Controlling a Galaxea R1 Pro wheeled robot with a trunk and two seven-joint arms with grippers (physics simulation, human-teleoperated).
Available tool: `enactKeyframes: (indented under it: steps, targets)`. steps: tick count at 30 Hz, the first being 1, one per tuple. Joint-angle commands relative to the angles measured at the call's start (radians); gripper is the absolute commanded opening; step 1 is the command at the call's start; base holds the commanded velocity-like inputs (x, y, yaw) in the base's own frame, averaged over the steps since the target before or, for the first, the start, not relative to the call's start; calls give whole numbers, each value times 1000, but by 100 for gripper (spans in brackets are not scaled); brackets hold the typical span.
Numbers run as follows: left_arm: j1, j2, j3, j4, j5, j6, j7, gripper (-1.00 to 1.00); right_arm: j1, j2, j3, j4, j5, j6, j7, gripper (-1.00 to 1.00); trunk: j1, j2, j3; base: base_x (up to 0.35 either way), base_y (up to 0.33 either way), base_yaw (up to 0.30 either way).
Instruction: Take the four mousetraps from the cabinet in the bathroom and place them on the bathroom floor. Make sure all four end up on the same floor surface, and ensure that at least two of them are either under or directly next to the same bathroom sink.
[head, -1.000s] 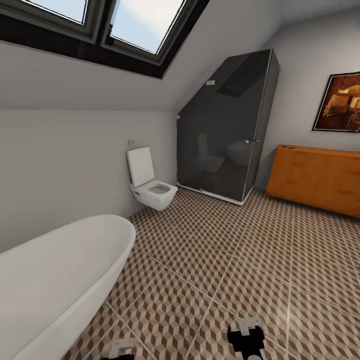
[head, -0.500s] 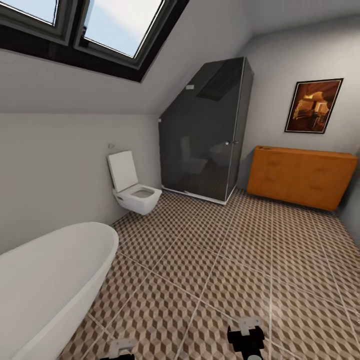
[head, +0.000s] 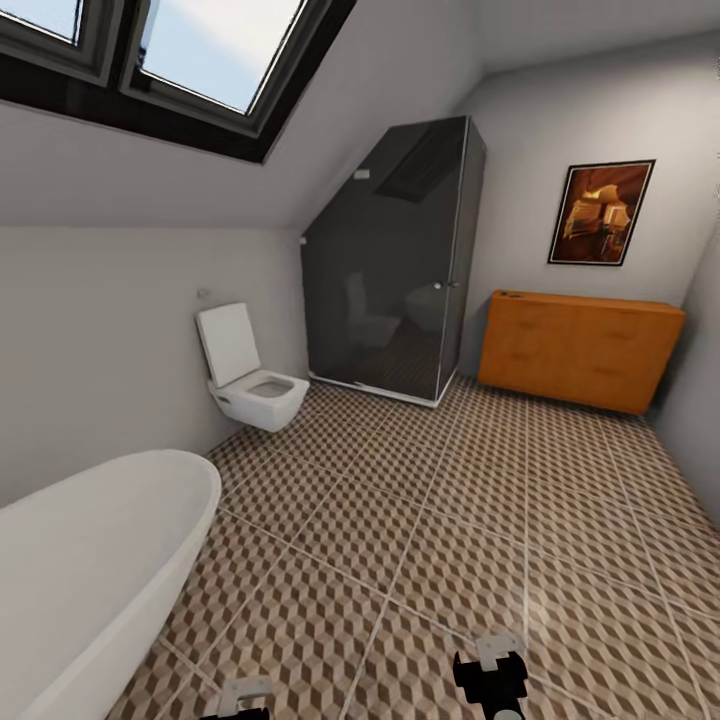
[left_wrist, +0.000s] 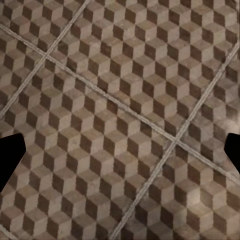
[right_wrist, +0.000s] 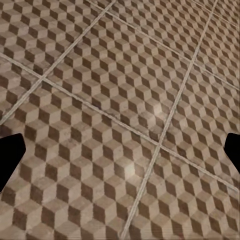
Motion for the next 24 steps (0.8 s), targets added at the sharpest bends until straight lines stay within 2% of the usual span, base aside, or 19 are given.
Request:
enactKeyframes:
  steps: [1,24]
  targets:
    - [0,0,-9,-1,7,-2,5,100,-1,0,9,1,-10,-4,-3,100,0,-1,-2,0,0,-118]
    - [-1,0,-9,-1,7,-2,5,100,-1,-3,9,1,-13,-3,-2,100,0,-1,-34,0,0,-165]
